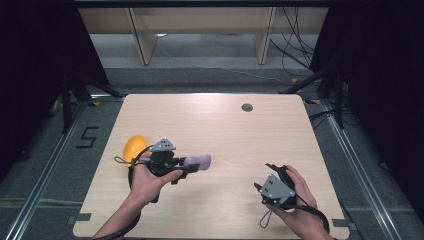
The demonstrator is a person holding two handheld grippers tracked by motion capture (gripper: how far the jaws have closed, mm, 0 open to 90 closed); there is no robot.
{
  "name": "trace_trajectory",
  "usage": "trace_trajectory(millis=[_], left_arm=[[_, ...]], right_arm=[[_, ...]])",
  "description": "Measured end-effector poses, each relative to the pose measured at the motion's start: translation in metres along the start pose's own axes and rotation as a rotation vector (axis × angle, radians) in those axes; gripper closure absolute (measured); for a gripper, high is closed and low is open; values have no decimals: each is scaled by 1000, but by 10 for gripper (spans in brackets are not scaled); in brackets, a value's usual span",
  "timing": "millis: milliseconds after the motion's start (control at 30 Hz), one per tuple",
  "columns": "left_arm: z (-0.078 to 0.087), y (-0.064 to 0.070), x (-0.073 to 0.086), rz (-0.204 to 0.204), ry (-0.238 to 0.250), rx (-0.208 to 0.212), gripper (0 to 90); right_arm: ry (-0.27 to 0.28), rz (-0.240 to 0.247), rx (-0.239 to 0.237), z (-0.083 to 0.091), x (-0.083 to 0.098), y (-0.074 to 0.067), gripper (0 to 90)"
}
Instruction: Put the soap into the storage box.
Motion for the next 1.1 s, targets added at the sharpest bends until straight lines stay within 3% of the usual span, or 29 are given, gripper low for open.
trace_trajectory(millis=[267, 400, 1100], left_arm=[[11, -8, 0, 4, 13, -34, 588], [16, -13, 0, -1, 20, -55, 588], [40, -38, -3, 15, 64, -138, 588]], right_arm=[[-3, 0, 6, 0, 1, 1, 316], [-9, -23, 10, 0, 2, 1, 316], [-9, -13, -3, 0, 2, 0, 316]])
Point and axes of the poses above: each handheld gripper's, and its own axes: z roughly backward along the jaws, x roughly out of its underside, y roughly to its right, the point moved 10 cm from there along -z, roughly forward along the jaws
